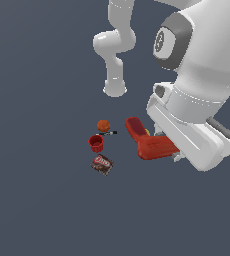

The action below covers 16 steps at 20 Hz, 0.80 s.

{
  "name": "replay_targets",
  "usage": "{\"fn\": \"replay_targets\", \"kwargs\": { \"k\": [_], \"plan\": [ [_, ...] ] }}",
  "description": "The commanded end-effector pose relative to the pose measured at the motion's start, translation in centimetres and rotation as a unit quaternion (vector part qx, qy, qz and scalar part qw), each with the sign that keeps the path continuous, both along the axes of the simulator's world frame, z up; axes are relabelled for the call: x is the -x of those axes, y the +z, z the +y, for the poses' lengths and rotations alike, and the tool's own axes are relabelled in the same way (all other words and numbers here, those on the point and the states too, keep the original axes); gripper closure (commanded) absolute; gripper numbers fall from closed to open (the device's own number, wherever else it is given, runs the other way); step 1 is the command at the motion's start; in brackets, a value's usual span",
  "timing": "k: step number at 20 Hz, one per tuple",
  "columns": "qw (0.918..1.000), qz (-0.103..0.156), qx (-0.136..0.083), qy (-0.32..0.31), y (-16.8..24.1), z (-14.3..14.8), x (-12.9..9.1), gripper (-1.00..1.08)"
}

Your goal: Pick up a designated object from a clutter of objects.

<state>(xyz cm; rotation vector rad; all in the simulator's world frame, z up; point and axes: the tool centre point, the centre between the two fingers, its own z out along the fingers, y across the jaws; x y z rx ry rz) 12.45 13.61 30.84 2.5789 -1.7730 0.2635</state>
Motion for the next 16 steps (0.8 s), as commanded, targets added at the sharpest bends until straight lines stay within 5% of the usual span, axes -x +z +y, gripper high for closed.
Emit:
{"fn": "replay_targets", "kwargs": {
  "k": [1,16],
  "plan": [
    [1.0000,-0.002,0.000,0.001,2.6,0.1,-0.2,1.08],
    [1.0000,-0.001,0.000,0.002,9.0,0.3,-1.1,1.08]
  ]
}}
